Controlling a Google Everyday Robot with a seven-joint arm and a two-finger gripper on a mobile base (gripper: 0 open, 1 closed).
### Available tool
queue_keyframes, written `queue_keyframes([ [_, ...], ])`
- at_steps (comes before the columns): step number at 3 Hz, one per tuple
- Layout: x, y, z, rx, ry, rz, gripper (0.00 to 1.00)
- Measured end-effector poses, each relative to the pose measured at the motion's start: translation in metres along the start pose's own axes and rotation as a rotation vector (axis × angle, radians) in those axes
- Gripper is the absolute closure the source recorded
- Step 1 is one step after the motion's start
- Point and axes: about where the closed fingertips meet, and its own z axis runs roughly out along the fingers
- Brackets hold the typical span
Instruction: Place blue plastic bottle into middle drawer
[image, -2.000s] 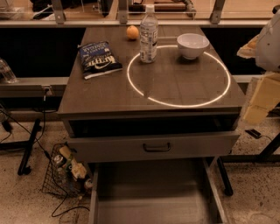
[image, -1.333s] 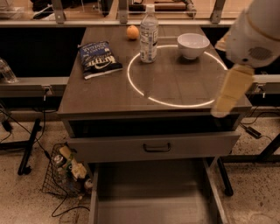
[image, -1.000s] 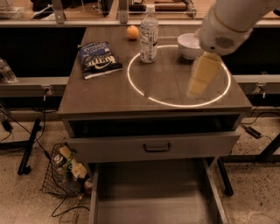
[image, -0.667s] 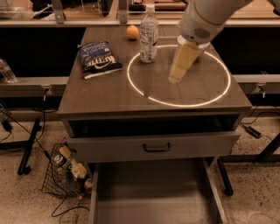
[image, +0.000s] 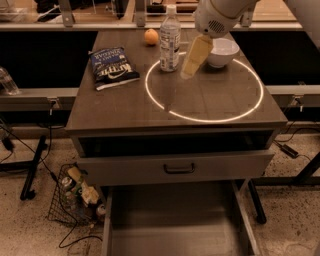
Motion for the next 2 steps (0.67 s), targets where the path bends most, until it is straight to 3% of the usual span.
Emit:
queue_keyframes([
  [1, 0.003, -0.009, 0.021, 0.017, -0.049, 0.052, 0.00],
  [2, 0.008, -0.034, 0.052, 0.083, -0.148, 0.124, 0.00],
])
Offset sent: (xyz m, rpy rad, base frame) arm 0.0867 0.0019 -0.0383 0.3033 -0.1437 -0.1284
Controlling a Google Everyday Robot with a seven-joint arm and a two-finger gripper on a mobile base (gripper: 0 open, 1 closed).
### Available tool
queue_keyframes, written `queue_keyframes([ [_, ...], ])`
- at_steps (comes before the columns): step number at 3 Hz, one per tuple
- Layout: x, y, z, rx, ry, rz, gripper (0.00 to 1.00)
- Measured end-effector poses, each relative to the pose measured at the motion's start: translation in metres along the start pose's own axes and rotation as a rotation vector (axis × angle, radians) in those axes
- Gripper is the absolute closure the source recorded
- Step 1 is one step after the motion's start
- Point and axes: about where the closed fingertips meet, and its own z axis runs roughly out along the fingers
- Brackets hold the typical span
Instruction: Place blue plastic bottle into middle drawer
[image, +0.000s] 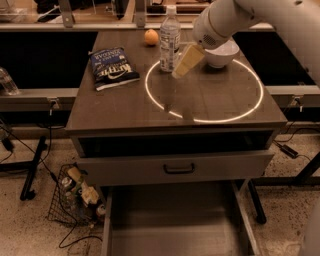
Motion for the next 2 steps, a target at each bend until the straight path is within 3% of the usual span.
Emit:
queue_keyframes([
  [1, 0.003, -0.019, 0.015, 0.049, -0.064, 0.038, 0.00],
  [2, -0.009, -0.039, 0.049, 0.040, -0.190, 0.085, 0.00],
])
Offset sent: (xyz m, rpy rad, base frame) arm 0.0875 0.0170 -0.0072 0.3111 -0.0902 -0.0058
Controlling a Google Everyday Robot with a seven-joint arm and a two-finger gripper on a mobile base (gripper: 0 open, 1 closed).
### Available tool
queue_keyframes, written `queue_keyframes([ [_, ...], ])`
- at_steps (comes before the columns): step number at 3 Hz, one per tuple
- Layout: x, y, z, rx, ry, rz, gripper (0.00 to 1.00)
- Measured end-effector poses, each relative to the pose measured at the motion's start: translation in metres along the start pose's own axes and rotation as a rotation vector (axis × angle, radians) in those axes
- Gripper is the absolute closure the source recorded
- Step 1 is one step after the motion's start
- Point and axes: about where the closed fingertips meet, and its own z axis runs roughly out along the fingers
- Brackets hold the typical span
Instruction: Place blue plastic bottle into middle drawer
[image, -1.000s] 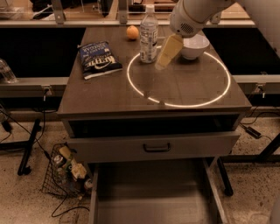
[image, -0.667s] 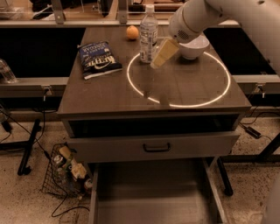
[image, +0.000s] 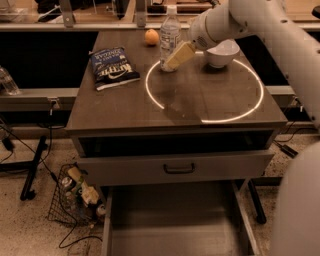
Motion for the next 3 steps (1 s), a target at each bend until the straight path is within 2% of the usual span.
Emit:
queue_keyframes([
  [2, -0.018, -0.029, 0.042, -0.005, -0.161, 0.078, 0.00],
  [3, -0.022, -0.038, 0.049, -0.003, -0.219, 0.140, 0.21],
])
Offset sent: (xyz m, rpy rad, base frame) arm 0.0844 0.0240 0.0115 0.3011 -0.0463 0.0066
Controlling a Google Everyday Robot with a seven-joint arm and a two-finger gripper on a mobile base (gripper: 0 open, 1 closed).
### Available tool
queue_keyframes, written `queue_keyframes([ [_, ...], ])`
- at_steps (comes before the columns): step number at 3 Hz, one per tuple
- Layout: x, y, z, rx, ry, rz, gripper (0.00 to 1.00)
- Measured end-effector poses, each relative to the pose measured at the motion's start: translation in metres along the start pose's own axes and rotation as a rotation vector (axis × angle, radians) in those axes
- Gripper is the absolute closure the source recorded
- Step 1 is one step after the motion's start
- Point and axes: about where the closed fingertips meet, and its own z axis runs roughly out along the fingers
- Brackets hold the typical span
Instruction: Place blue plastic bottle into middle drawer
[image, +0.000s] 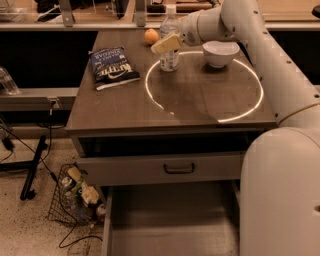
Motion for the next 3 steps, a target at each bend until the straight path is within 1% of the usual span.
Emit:
queue_keyframes([
  [1, -0.001, 0.001, -0.003, -0.007, -0.021, 0.029, 0.45],
  [2, -0.005, 0.029, -0.017, -0.087, -0.034, 0.066, 0.68],
  [3, -0.014, 0.073, -0.037, -0.205, -0.063, 0.106, 0.92],
])
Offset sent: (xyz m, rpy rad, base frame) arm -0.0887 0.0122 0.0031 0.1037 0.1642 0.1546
